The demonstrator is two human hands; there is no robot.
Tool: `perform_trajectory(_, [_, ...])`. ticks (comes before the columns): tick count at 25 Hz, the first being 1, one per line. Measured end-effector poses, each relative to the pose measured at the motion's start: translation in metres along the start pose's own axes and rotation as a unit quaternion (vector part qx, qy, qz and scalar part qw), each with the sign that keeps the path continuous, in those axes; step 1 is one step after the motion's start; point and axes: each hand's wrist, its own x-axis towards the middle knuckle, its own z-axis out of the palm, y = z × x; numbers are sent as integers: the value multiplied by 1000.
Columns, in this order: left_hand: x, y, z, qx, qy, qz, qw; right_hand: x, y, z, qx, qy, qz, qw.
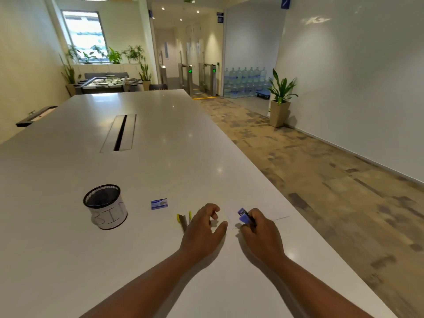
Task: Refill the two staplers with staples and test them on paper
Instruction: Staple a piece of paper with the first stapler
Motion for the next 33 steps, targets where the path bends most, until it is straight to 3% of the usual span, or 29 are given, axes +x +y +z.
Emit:
perform_trajectory(6, [53,5,40,108,-131,5,985,9,30,-9,153,33,60,986])
perform_trajectory(10, [71,2,53,176,-173,9,969,13,32,-8,193,43,77,977])
perform_trajectory(13, [66,-3,58,187,-160,23,969,13,33,-8,206,48,77,974])
perform_trajectory(17, [57,3,49,67,-69,-8,995,13,33,-7,212,49,80,973])
perform_trajectory(20, [50,9,30,-74,-20,-51,996,12,33,-7,198,15,87,976])
perform_trajectory(22, [43,12,13,-174,-16,-84,981,13,25,-5,182,-31,84,979])
perform_trajectory(28, [13,9,-42,-401,-25,-175,899,16,-50,3,324,-99,17,941])
perform_trajectory(33, [-21,7,-80,-402,22,-142,904,4,-97,26,347,-181,-43,919])
